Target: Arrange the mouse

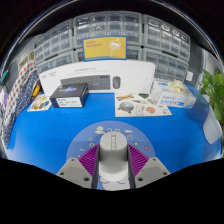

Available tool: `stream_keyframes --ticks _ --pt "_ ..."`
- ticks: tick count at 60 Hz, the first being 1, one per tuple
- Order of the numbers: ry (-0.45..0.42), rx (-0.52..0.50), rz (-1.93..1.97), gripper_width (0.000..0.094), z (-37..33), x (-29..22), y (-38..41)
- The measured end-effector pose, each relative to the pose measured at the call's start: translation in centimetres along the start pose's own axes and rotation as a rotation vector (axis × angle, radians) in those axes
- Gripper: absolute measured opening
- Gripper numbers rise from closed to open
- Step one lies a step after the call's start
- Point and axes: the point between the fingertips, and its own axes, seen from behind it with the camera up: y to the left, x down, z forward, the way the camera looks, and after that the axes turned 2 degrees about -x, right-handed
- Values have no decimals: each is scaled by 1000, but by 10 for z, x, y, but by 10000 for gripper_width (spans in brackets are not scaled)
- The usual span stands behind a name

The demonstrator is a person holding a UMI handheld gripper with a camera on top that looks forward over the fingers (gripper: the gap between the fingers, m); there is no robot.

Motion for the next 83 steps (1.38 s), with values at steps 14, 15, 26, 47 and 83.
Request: stream_keyframes --ticks 14,15,26,47,83 --pt "67 -6 -4 704 -3 3 5" --pt "71 -8 -5 753 -4 3 5" --pt "25 3 -5 831 -39 -28 8" --pt "-157 45 8 842 -129 -105 4" --pt "-159 36 -15 839 -144 -104 18"
